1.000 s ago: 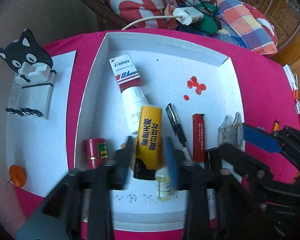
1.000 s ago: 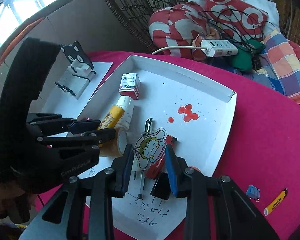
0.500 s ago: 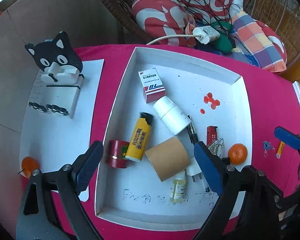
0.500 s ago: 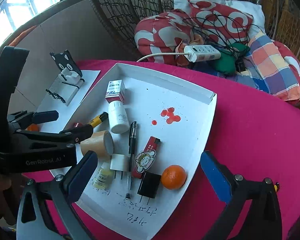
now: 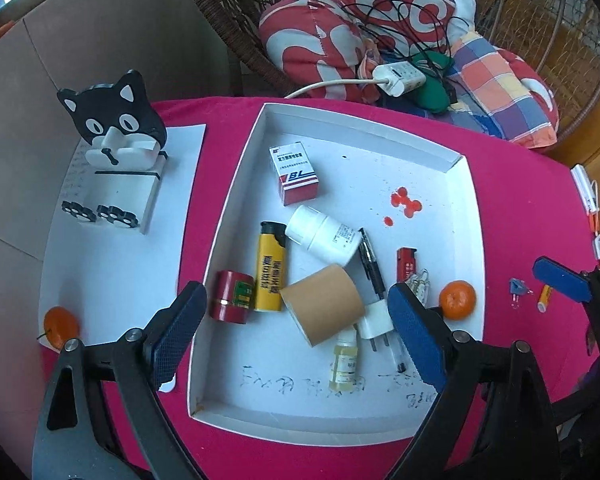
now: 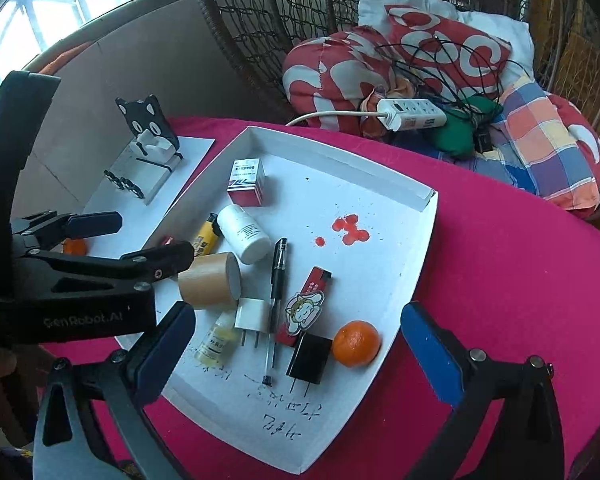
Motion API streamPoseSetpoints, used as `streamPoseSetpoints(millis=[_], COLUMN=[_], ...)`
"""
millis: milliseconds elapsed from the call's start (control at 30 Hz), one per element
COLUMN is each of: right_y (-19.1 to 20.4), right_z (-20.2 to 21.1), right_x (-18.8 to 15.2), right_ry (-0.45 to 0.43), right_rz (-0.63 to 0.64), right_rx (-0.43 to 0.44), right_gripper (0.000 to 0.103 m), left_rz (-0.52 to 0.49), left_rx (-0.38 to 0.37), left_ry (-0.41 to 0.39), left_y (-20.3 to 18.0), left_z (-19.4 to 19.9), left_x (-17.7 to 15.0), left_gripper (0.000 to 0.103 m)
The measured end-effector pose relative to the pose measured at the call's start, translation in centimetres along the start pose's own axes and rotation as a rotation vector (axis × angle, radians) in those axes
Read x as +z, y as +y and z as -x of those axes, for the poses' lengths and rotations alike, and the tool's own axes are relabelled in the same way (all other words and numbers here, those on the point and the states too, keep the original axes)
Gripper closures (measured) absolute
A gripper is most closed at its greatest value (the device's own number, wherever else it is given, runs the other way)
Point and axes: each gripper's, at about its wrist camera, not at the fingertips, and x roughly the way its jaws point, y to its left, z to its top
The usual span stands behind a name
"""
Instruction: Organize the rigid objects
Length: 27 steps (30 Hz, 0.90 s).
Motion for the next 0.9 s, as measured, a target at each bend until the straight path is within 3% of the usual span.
streamPoseSetpoints(millis=[533,733,900], right_y=[1.5,1.9,1.7], right_z=[1.9,4.7,7.6], right_x=[-1.3,-1.2,-1.3], right_ry=[-0.022,-0.132,-0.219], right_rz=[0.087,0.159,0.195], right_rx=[-0.068,-0.178,-0.263], right_gripper=[0.0,0.0,0.0], left_rz=[0.007,-0.026,-0.022], left_rx=[-0.009,0.111,0.136], left_ry=[-0.041,-0.195,-0.311], left_y=[-0.3,-1.2,-2.4], left_z=[2.1,7.5,11.7], left_x=[-0.8,0.0,0.1], left_gripper=[0.01,0.01,0.01])
